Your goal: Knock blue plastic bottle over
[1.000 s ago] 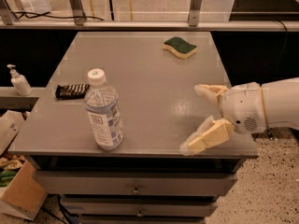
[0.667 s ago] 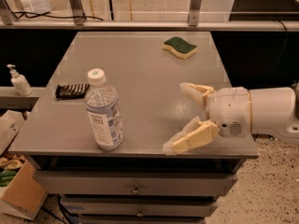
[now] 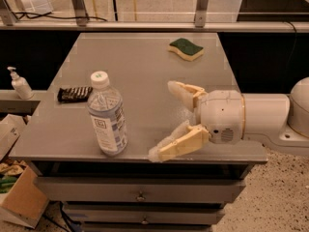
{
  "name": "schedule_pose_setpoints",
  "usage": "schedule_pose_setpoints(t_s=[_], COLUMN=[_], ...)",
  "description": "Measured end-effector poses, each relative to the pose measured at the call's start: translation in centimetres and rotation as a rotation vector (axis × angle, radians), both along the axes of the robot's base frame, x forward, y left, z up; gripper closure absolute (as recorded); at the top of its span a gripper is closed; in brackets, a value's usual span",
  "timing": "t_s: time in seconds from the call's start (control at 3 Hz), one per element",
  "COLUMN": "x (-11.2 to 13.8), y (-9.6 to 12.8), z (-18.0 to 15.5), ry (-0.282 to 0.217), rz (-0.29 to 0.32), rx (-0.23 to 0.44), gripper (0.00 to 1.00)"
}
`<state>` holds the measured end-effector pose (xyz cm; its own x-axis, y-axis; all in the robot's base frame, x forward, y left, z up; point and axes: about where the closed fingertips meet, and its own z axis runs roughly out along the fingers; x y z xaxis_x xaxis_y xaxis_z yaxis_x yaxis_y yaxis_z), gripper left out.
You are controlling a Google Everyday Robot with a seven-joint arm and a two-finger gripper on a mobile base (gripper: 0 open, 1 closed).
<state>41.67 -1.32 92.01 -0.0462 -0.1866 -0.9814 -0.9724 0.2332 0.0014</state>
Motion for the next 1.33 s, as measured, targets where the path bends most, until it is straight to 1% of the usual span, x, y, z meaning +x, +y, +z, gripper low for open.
schedule_pose_setpoints(t_s=[0.33,0.67,1.0,1.33], x=[-0.2,0.0,0.2,0.8], y=[1.2,4.7,8.9,12.3], z=[1.6,3.4,4.2,3.6], ry=[-0.028,-0.065,-0.079,-0.079], rz=[0.002,0.014,0.020,0.019], rx=[0.016,0.043,0.049,0.042], gripper=[0.00,0.00,0.00,0.00])
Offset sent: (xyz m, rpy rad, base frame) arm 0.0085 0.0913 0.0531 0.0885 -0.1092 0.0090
